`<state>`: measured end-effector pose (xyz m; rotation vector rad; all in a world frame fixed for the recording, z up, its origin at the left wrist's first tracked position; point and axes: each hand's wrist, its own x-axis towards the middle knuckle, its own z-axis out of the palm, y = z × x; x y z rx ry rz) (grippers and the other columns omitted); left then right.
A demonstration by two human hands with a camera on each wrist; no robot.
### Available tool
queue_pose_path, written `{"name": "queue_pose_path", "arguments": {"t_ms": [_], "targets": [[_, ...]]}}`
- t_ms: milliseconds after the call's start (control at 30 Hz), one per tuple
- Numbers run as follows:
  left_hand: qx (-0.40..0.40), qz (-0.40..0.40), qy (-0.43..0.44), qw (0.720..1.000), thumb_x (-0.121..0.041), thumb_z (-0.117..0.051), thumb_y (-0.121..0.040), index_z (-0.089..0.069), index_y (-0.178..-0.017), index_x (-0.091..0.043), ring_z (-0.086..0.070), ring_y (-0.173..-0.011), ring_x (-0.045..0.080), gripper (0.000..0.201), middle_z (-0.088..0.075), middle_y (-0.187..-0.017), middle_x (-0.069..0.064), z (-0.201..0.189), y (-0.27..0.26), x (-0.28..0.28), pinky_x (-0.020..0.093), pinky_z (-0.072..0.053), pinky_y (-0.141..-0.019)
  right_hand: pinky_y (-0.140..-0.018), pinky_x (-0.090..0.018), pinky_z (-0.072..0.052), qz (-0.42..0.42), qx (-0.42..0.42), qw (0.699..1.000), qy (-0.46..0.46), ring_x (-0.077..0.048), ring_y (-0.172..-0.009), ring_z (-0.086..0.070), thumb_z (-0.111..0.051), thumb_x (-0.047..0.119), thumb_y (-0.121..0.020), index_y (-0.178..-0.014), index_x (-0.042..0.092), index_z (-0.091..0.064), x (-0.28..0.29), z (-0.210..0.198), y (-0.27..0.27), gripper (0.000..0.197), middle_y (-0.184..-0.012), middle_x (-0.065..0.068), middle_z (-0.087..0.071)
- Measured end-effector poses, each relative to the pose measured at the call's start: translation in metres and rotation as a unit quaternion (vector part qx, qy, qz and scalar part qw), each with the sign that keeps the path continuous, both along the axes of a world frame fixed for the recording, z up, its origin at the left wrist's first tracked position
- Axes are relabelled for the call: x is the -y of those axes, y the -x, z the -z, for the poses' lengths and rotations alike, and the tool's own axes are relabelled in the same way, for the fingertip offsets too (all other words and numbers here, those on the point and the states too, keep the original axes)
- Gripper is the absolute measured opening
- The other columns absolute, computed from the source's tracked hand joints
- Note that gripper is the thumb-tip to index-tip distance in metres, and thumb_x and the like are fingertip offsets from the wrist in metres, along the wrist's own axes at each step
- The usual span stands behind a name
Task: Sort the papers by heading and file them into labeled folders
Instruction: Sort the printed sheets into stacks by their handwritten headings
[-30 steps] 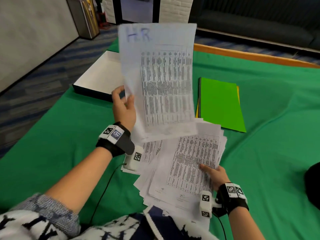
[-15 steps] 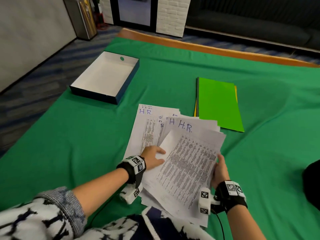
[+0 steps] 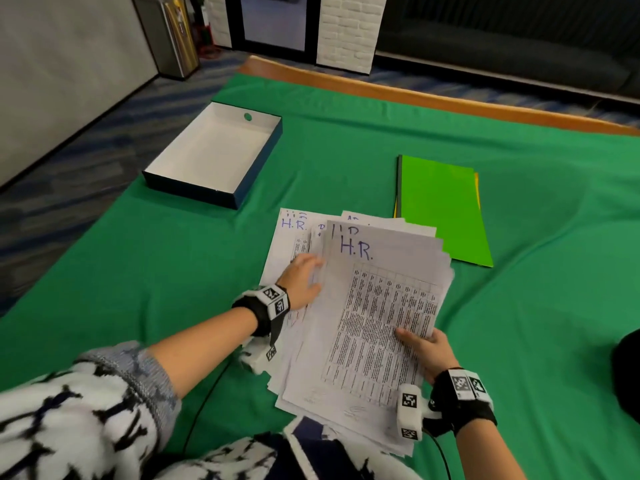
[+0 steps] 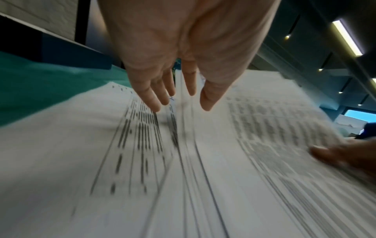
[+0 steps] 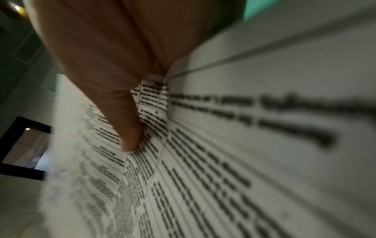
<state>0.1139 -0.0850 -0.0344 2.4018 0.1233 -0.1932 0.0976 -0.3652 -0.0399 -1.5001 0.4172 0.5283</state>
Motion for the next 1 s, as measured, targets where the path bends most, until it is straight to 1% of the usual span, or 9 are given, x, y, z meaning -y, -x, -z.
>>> {"name": "queue_pose_path", "arguments": {"t_ms": [100, 167, 300, 400, 567, 633, 700, 833, 1000], "targets": [[0.046, -0.040, 0.028, 0.998, -0.020, -0.064, -0.083, -0.019, -0.146, -0.014, -0.029, -0.137, 0.024, 0.077, -0.024, -0.150, 0.010, -0.019, -0.026, -0.004, 0.035, -0.025, -0.112, -0.061, -0.034, -0.058, -0.002, 0.005, 1.000, -0.017, -0.027, -0.081, -0.071, -0.077, 0.017, -0.055, -0.101, -0.001, -0.062, 0.000, -0.002, 0.003, 0.051, -0.091, -0.015, -0.073], [0.078, -0.039, 0.063, 0.994, -0.021, -0.067, -0.082, -0.019, -0.146, -0.017, -0.036, -0.133, 0.022, 0.081, -0.029, -0.148, 0.010, -0.031, -0.038, -0.004, 0.037, -0.030, -0.110, -0.064, -0.036, -0.058, -0.003, 0.012, 1.000, -0.021, -0.028, -0.083, -0.071, -0.077, 0.016, -0.059, -0.099, -0.001, -0.062, 0.001, 0.000, 0.003, 0.046, -0.094, -0.017, -0.072], [0.172, -0.011, 0.069, 0.983, -0.018, -0.070, -0.080, -0.064, -0.112, -0.017, -0.049, -0.119, 0.018, 0.032, -0.049, -0.133, 0.004, -0.043, -0.042, -0.005, 0.037, -0.037, -0.106, -0.063, -0.033, -0.058, -0.004, 0.008, 1.000, -0.011, -0.024, -0.078, -0.072, -0.063, -0.001, -0.082, -0.095, 0.001, -0.061, 0.002, -0.001, 0.003, 0.014, -0.092, -0.016, -0.072], [0.217, 0.003, 0.093, 0.972, -0.013, -0.071, -0.079, -0.072, -0.088, -0.012, -0.056, -0.109, 0.013, 0.009, -0.060, -0.120, 0.003, -0.047, -0.024, 0.000, 0.029, -0.042, -0.101, -0.059, -0.030, -0.057, 0.002, 0.004, 1.000, -0.011, -0.021, -0.075, -0.072, -0.062, -0.002, -0.082, -0.093, 0.003, -0.060, 0.001, -0.003, 0.005, 0.012, -0.084, -0.009, -0.074], [-0.010, 0.176, 0.191, 0.966, -0.011, -0.065, -0.084, -0.069, -0.087, -0.012, -0.068, -0.079, 0.014, 0.005, -0.071, -0.084, 0.004, -0.055, 0.026, 0.005, 0.035, -0.055, -0.086, -0.070, -0.038, -0.058, 0.016, 0.014, 1.000, -0.004, -0.026, -0.078, -0.071, -0.067, -0.002, -0.075, -0.099, -0.004, -0.061, 0.003, 0.009, 0.003, 0.025, -0.081, -0.009, -0.074], [-0.083, 0.203, 0.236, 0.947, -0.013, -0.060, -0.088, -0.066, -0.099, -0.010, -0.071, -0.078, 0.020, 0.013, -0.073, -0.085, 0.009, -0.052, 0.034, 0.009, 0.037, -0.056, -0.083, -0.074, -0.033, -0.058, 0.004, 0.041, 0.999, 0.005, -0.030, -0.079, -0.064, -0.071, -0.005, -0.070, -0.087, -0.001, -0.062, 0.001, -0.003, 0.006, 0.019, -0.069, -0.006, -0.071], [-0.114, 0.137, 0.236, 0.955, -0.021, -0.057, -0.091, -0.051, -0.124, -0.016, -0.071, -0.072, 0.021, 0.035, -0.072, -0.086, 0.008, -0.048, 0.031, 0.012, 0.033, -0.056, -0.078, -0.048, -0.011, -0.049, -0.001, 0.037, 0.999, 0.020, -0.021, -0.066, -0.054, -0.060, -0.010, -0.079, -0.078, -0.001, -0.055, -0.003, -0.019, 0.012, 0.010, -0.058, -0.009, -0.057], [-0.064, -0.017, 0.131, 0.989, -0.037, -0.062, -0.086, -0.037, -0.137, -0.013, -0.064, -0.064, 0.012, 0.062, -0.066, -0.086, 0.000, -0.032, 0.006, 0.015, 0.025, -0.052, -0.069, -0.040, -0.018, -0.046, -0.038, 0.069, 0.996, 0.036, -0.011, -0.046, -0.058, -0.049, -0.021, -0.083, -0.071, -0.001, -0.069, -0.002, -0.015, 0.007, 0.031, -0.050, 0.000, -0.064], [0.018, -0.097, 0.021, 0.995, -0.047, -0.086, -0.051, -0.017, -0.143, -0.014, -0.034, -0.128, 0.025, 0.120, -0.030, -0.138, 0.010, -0.024, -0.009, 0.016, 0.036, -0.032, -0.108, -0.051, -0.020, -0.052, -0.053, 0.080, 0.995, 0.033, -0.012, -0.062, -0.068, -0.051, -0.019, -0.083, -0.088, -0.002, -0.065, 0.001, -0.004, 0.005, 0.023, -0.068, -0.002, -0.072]]}}
